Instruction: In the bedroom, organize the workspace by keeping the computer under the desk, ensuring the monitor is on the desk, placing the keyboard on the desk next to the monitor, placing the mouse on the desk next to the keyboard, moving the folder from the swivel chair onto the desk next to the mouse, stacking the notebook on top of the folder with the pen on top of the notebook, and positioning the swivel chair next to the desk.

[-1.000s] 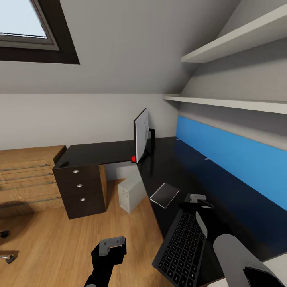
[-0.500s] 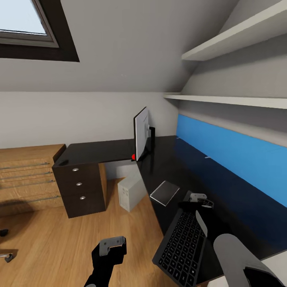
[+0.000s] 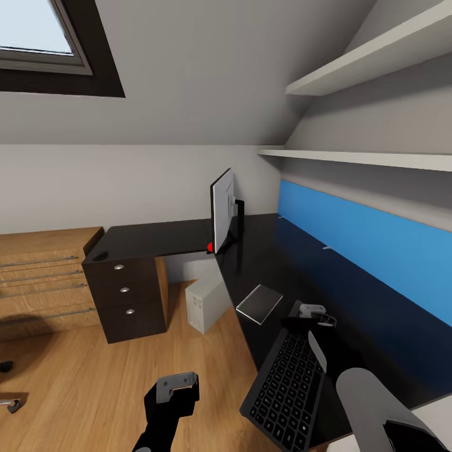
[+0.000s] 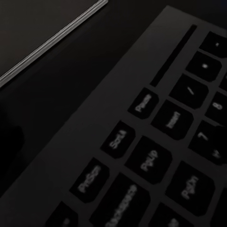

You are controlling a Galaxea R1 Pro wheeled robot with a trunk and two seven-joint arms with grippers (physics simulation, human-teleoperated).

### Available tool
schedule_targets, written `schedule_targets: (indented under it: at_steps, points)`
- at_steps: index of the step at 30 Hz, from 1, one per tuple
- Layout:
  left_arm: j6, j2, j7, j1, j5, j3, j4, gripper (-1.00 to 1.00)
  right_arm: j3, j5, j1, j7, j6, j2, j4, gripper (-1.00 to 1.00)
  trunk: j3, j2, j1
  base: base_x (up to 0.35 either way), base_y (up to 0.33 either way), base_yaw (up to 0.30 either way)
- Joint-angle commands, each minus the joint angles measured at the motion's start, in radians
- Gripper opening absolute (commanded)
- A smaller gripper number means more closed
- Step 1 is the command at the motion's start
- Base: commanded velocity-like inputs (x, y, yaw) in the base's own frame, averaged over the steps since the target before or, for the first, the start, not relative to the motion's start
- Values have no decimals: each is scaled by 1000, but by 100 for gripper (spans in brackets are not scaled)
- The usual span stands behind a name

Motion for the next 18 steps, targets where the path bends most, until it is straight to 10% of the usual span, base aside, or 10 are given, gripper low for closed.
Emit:
schedule_targets:
  at_steps: [1,18]
  points:
    - [3,0,6,0,7,0,-2,100,-9,12,0,8,10,1,17,100,-1,0,0,0,0,0]
    - [3,0,6,-1,7,2,-2,100,-6,12,0,6,77,2,18,100,-1,0,0,0,0,0]
